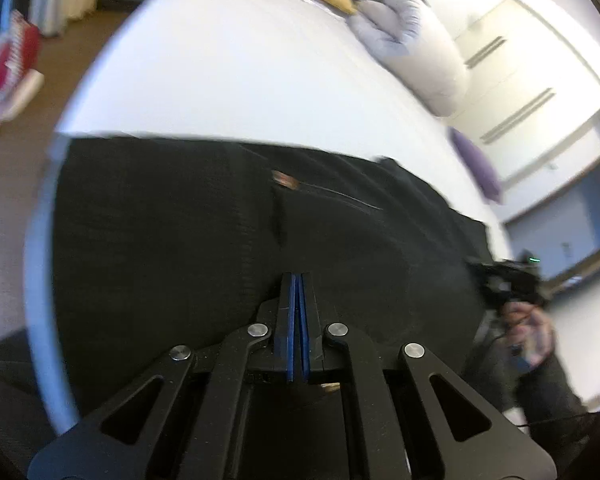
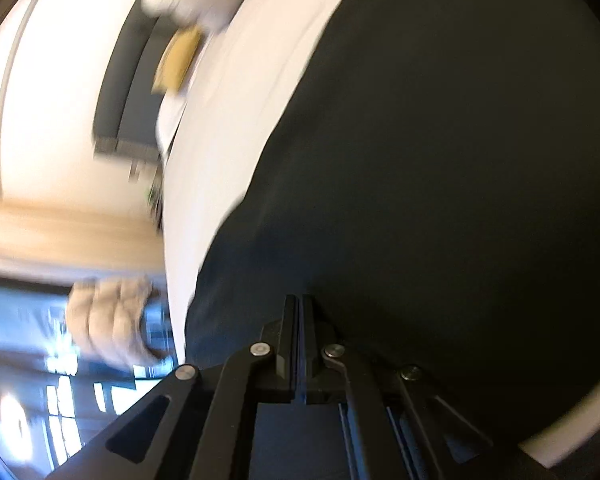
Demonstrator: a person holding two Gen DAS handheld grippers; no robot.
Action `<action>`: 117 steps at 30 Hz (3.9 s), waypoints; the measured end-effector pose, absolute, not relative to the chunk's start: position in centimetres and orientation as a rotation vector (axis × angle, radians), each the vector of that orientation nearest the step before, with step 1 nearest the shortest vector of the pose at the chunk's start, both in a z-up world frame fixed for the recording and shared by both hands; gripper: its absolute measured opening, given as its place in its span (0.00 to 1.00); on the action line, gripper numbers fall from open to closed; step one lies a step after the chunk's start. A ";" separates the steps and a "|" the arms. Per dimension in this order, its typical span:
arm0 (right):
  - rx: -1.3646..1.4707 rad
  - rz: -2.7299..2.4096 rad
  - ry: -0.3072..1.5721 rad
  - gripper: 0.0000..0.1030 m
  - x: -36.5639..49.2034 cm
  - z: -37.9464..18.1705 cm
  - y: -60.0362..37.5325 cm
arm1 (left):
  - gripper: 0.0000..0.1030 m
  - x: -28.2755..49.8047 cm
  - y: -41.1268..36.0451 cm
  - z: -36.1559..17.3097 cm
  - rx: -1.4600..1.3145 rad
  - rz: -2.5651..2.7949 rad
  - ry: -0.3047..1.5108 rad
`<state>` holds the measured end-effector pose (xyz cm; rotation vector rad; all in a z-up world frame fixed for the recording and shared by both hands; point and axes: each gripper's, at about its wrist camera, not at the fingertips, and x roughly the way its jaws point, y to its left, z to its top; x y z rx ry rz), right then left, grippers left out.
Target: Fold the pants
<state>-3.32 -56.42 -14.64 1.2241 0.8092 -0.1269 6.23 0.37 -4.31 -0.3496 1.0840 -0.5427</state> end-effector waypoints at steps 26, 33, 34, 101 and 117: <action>1.298 -0.240 0.615 0.00 -4.5 -15.1 -69.2 | 0.03 10.5 -12.5 -6.0 -0.298 -0.686 1.252; 1.150 -0.625 0.501 0.31 -11.8 -8.2 -77.3 | 0.03 9.8 -12.0 -6.1 -0.299 -0.680 1.246; 1.152 -0.570 0.468 0.41 -12.9 -7.2 -76.7 | 0.03 9.6 -12.3 -6.2 -0.300 -0.678 1.244; -0.132 -0.236 0.927 0.11 -1.6 -9.0 -40.4 | 0.93 8.6 -14.1 -3.5 -0.550 -0.732 1.221; -0.222 -0.092 0.778 0.11 -4.3 -4.4 -32.0 | 0.93 12.5 -21.4 -4.9 -0.750 -0.909 1.440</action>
